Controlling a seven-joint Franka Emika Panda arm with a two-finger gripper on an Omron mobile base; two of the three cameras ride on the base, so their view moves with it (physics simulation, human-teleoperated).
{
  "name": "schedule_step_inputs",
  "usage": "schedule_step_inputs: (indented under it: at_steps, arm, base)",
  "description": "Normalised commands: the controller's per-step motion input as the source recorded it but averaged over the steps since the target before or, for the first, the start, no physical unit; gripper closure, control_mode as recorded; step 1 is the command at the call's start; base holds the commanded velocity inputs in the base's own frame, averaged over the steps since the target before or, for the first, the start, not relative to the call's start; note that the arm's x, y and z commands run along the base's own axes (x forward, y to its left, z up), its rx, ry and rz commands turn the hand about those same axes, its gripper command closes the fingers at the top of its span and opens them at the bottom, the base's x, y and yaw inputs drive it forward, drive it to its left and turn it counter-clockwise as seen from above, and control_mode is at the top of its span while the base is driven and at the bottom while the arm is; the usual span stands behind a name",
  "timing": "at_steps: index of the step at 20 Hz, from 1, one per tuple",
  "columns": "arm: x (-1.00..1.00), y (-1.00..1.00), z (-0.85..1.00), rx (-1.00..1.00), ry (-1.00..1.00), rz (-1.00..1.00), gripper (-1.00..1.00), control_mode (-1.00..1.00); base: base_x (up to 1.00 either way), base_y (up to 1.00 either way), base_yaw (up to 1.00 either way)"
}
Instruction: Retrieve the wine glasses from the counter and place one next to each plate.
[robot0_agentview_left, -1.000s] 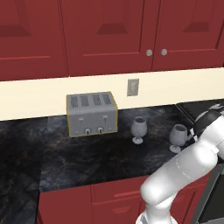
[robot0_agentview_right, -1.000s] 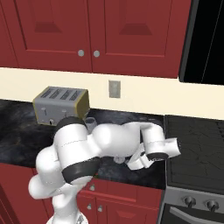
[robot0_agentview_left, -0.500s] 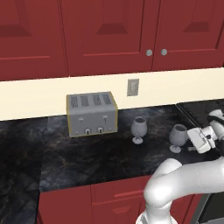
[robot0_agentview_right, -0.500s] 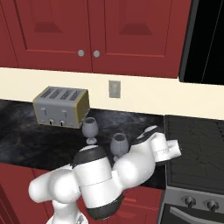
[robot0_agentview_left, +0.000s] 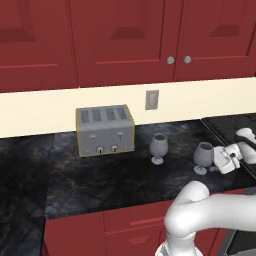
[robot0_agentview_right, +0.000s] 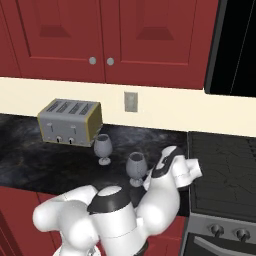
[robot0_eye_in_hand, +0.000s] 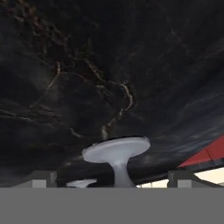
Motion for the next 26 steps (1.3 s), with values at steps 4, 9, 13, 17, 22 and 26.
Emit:
schedule_step_inputs:
  at_steps: [4, 9, 13, 17, 22, 26]
  arm:
    - [0.0, 0.33, 0.0, 0.0, 0.04, -0.08, -1.0, -1.0]
    - [-0.15, 0.33, -0.03, 0.0, 0.05, -0.04, -1.0, -1.0]
    - [-0.39, 0.29, 0.0, 0.0, 0.0, 0.0, -1.0, -1.0]
    - [-0.11, 0.53, 0.0, 0.0, 0.0, 0.0, -1.0, -1.0]
    - [0.06, 0.63, 0.0, -0.03, 0.03, -0.05, -1.0, -1.0]
    - [0.08, 0.37, 0.0, -0.01, 0.03, -0.07, 1.0, -1.0]
  base:
    - [0.0, 0.0, 0.0]
    - [0.0, 0.0, 0.0]
    - [0.0, 0.0, 0.0]
    - [0.0, 0.0, 0.0]
    - [0.0, 0.0, 0.0]
    - [0.0, 0.0, 0.0]
